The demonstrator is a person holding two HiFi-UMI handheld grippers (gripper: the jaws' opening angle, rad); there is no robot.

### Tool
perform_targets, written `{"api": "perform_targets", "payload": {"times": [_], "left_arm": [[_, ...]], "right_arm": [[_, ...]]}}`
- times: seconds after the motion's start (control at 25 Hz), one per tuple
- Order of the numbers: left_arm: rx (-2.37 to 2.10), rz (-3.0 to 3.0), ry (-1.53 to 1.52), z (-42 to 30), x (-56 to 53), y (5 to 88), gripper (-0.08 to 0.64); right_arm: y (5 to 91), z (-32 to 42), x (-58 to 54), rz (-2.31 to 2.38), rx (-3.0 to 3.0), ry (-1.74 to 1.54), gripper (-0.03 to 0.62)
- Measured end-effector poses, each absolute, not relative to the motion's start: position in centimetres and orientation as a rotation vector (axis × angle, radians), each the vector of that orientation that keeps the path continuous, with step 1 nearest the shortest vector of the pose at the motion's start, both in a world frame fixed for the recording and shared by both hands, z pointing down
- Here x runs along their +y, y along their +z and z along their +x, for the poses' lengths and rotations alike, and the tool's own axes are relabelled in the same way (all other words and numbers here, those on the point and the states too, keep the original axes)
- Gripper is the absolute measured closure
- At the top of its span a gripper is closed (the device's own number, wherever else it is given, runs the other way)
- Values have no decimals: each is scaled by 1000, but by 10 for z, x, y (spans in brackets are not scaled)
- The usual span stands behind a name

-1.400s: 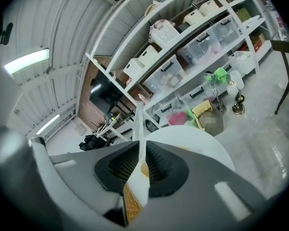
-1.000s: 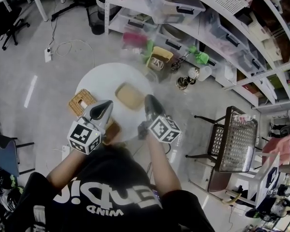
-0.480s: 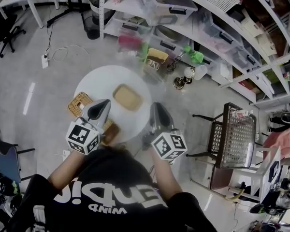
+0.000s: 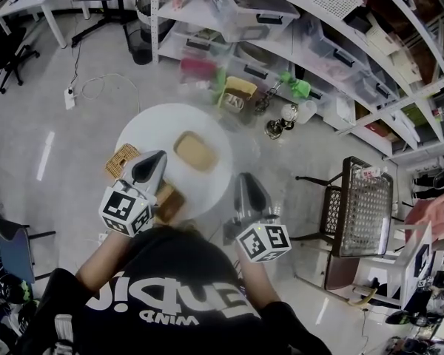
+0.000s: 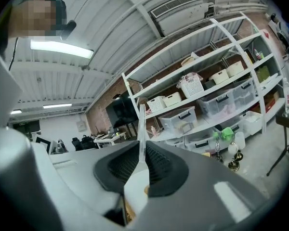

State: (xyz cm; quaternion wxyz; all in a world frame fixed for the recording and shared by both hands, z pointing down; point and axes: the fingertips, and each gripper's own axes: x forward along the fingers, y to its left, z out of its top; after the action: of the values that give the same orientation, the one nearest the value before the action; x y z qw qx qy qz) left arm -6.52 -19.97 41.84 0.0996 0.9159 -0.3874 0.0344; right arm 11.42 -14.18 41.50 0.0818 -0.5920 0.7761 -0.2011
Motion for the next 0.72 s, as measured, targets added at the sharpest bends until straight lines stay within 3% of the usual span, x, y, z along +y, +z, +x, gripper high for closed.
{"api": "perform_targets", "payload": {"times": [0.72], "left_arm": [[-1164,2714,109,-64,-185,418,558]], "right_arm": [[451,121,-132,-1902,2355,-503,552]]}}
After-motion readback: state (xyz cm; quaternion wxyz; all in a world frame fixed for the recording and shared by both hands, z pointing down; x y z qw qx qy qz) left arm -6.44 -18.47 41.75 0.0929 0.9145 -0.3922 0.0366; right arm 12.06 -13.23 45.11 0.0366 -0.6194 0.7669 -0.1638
